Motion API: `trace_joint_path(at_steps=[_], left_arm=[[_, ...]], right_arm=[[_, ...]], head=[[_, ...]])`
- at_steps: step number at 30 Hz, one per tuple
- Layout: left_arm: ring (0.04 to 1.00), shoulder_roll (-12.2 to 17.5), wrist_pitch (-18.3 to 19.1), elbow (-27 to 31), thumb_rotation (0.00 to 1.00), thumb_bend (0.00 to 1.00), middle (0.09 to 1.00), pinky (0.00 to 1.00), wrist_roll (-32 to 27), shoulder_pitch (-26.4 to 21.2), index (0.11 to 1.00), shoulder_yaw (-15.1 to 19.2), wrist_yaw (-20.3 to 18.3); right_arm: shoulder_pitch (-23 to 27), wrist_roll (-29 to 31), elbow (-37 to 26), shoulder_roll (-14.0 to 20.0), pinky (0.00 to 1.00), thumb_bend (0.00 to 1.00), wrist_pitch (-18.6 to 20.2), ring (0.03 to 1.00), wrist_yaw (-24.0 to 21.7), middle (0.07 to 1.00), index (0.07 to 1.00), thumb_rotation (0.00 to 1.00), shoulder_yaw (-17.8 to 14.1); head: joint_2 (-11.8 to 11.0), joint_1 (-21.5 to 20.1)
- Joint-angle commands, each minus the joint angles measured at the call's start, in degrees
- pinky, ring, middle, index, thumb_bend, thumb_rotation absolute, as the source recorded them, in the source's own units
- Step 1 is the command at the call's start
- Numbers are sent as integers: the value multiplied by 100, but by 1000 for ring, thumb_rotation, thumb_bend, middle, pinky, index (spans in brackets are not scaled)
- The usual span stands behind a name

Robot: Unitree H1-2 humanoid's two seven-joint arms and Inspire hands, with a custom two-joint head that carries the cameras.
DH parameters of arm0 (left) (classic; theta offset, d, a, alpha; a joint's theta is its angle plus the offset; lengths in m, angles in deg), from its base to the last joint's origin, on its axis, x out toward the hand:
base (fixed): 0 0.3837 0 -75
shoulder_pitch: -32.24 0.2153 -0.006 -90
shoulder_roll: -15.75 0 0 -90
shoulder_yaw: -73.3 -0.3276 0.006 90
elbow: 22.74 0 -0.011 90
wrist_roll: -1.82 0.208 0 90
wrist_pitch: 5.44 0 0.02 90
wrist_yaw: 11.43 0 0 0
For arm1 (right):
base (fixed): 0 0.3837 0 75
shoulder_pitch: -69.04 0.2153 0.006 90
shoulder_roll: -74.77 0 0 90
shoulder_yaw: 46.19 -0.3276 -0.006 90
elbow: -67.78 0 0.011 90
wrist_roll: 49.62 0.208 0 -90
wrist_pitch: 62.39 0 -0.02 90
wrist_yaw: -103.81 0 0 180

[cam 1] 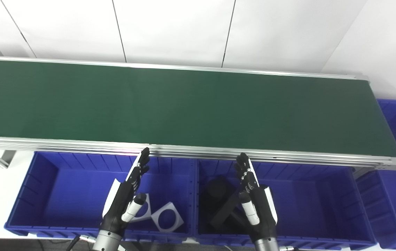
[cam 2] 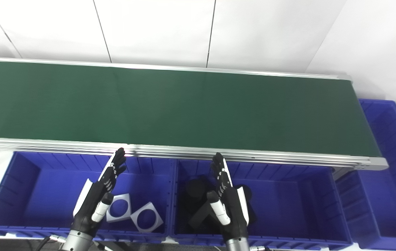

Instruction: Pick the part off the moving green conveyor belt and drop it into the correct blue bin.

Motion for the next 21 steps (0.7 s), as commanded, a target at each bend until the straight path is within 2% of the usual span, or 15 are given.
trace_joint_path(at_steps=[1,21], left_arm=[[985,38,-198,46,1000,805,1000,961,-6,-96,989,-37,95],[994,118,-198,-78,1000,801,1000,966,-11,-105,991,-171,241]], right_arm=[[61,5,-58,-35,997,838,-364,979,-46,985,1000,841,4],[49,-47,65,-30,985,822,-384,976,-4,984,1000,845,-7]], head=[[-22,-3],[-274,-24]])
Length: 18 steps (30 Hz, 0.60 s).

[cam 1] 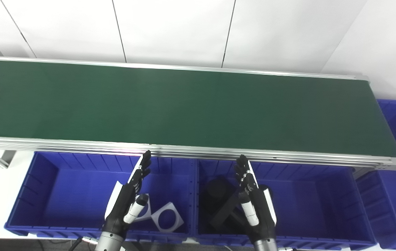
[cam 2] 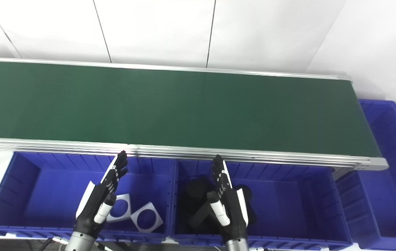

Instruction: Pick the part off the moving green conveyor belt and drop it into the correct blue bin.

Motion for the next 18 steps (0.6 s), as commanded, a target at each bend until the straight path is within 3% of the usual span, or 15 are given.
trace_joint_path(at_steps=[1,18], left_arm=[[992,38,-198,95,1000,801,1000,964,-6,-71,990,-5,116],[992,87,-198,-52,1000,804,1000,964,21,-137,995,-144,285]], right_arm=[[33,-72,-80,-30,979,820,-365,971,-3,982,1000,847,-6],[74,-96,85,-18,978,814,-370,969,31,981,1000,854,-30]], head=[[-28,11],[-206,49]])
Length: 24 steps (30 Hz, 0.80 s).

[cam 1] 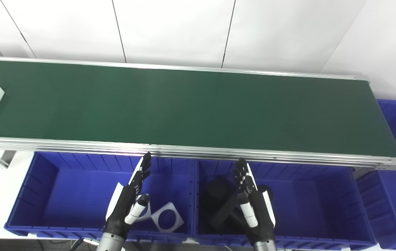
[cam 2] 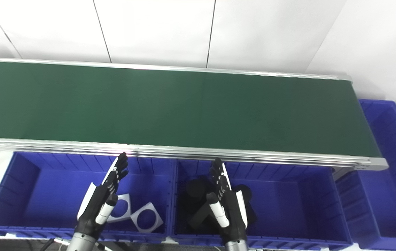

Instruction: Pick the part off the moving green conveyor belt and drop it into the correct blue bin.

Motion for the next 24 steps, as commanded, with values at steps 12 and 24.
trace_joint_path(at_steps=[12,24], left_arm=[[988,87,-198,9,1000,792,1000,961,46,-152,993,-112,200],[988,122,-198,-92,1000,787,1000,958,51,-228,994,-219,304]], right_arm=[[84,28,22,-35,983,800,-339,969,-44,976,1000,848,-9],[120,-1,90,-36,974,815,-339,962,-20,974,1000,839,-36]], head=[[-175,29],[-269,46]])
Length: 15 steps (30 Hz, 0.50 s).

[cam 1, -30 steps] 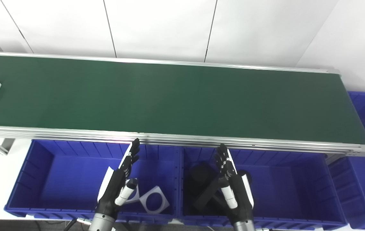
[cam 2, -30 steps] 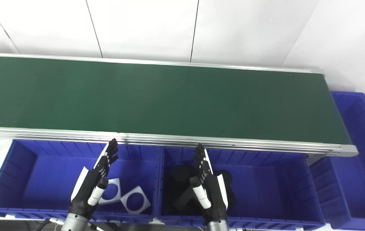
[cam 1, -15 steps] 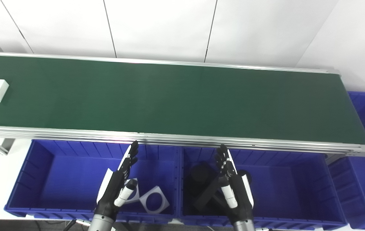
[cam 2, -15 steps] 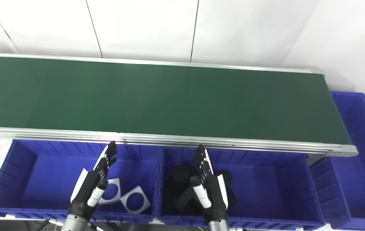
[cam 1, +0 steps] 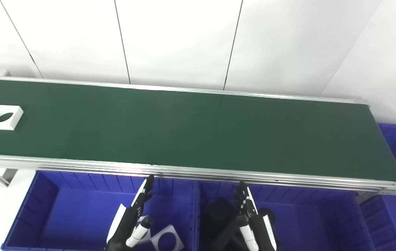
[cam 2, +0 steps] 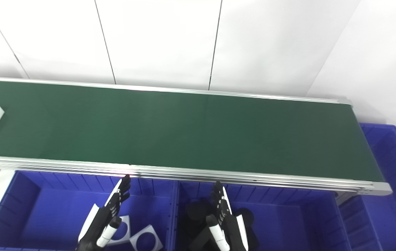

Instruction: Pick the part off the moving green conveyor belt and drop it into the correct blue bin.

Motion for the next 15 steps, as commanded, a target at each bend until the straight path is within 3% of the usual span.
trace_joint_path(at_steps=[1,15], left_arm=[[989,38,-198,92,1000,788,1000,959,18,-96,994,-15,134],[990,67,-198,146,1000,779,1000,964,15,-86,994,-102,213]], right_arm=[[46,-11,-97,-29,974,816,-334,960,5,973,1000,839,-10],[11,118,-162,-33,989,810,-334,967,-102,974,1000,836,-54]], head=[[-8,2],[79,31]])
